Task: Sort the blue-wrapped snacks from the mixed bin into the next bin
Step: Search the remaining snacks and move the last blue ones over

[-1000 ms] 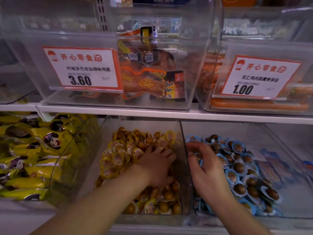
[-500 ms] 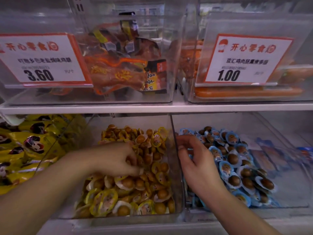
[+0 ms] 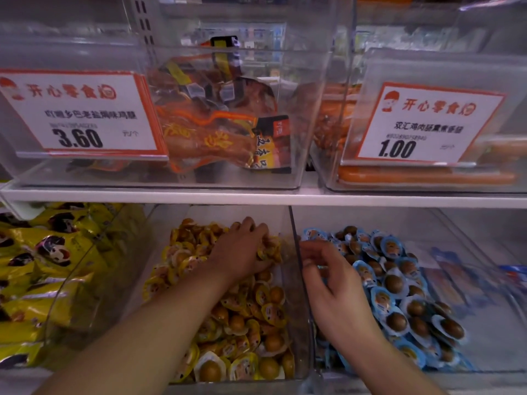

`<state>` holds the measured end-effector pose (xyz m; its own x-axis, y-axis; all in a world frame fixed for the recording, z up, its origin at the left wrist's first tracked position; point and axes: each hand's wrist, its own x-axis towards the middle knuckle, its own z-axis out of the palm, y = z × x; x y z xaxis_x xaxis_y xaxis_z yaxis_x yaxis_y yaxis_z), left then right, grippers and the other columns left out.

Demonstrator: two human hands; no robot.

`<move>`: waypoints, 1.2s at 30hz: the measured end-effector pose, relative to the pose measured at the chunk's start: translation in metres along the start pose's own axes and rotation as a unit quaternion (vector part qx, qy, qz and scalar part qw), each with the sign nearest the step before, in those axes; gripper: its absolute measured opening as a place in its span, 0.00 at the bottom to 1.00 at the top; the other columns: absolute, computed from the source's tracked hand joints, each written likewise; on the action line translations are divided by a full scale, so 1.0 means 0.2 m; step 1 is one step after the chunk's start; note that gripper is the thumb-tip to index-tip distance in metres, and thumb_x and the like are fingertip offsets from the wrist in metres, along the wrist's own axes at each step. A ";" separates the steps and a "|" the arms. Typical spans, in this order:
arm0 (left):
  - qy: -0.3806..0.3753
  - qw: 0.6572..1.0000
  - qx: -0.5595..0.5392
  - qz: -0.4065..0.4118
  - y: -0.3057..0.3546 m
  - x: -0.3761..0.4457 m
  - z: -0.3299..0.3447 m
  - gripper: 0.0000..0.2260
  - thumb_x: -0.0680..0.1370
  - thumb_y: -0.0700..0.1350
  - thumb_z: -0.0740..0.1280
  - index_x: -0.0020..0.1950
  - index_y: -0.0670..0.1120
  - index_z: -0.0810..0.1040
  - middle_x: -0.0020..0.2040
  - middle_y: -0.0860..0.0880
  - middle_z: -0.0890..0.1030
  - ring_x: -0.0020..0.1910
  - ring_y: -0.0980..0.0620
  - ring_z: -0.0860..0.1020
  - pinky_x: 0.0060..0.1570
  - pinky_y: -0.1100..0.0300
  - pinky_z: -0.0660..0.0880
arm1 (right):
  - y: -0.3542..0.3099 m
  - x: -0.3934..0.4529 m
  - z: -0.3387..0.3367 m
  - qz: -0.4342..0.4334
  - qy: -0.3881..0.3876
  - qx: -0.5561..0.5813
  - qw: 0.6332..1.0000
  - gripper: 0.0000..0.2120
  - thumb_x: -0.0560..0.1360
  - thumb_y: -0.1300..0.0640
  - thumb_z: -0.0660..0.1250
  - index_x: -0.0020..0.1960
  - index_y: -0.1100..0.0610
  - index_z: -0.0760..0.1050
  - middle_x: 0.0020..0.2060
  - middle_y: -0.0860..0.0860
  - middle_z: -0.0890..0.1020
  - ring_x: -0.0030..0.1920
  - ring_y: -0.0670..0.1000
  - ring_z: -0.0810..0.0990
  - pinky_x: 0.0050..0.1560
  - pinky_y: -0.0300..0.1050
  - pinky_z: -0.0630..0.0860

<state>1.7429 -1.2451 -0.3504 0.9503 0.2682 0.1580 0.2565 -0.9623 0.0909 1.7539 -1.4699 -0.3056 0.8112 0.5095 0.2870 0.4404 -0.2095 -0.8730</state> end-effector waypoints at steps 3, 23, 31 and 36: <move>-0.050 0.995 -0.081 -0.007 -0.04 0.04 -0.08 0.19 0.70 0.54 0.74 0.57 0.56 0.71 0.53 0.50 0.68 0.50 0.47 0.74 0.45 0.54 0.75 | -0.01 0.00 0.00 -0.001 -0.004 0.001 1.000 0.13 0.78 0.59 0.61 0.59 0.48 0.78 0.48 0.41 0.83 0.50 0.40 0.81 0.50 0.45 0.80; -0.156 0.982 -0.101 -0.034 0.09 -0.04 -0.29 0.08 0.78 0.49 0.68 0.55 0.49 0.81 0.55 0.48 0.81 0.55 0.48 0.79 0.54 0.55 0.76 | 0.01 0.00 0.00 -0.001 -0.004 -0.012 1.000 0.13 0.78 0.58 0.61 0.60 0.47 0.77 0.48 0.42 0.83 0.49 0.40 0.81 0.48 0.43 0.79; -0.245 0.966 0.028 -0.082 0.02 0.07 -0.12 0.46 0.70 0.62 0.73 0.79 0.49 0.52 0.73 0.44 0.70 0.69 0.41 0.71 0.64 0.47 0.72 | 0.01 0.01 0.00 -0.004 -0.011 0.000 1.000 0.13 0.78 0.59 0.61 0.59 0.49 0.78 0.48 0.45 0.83 0.48 0.42 0.81 0.49 0.47 0.79; -0.084 0.994 0.065 -0.020 0.01 0.01 -0.02 0.25 0.71 0.60 0.70 0.62 0.52 0.66 0.57 0.47 0.80 0.56 0.44 0.79 0.49 0.52 0.76 | -0.01 0.00 0.01 -0.009 -0.015 0.009 1.000 0.13 0.79 0.60 0.61 0.60 0.50 0.77 0.51 0.46 0.82 0.52 0.44 0.80 0.52 0.50 0.79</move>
<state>1.7449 -1.2466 -0.3468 0.9520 0.3060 -0.0114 0.3054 -0.9515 -0.0359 1.7530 -1.4684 -0.3045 0.7908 0.5385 0.2910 0.4481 -0.1855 -0.8745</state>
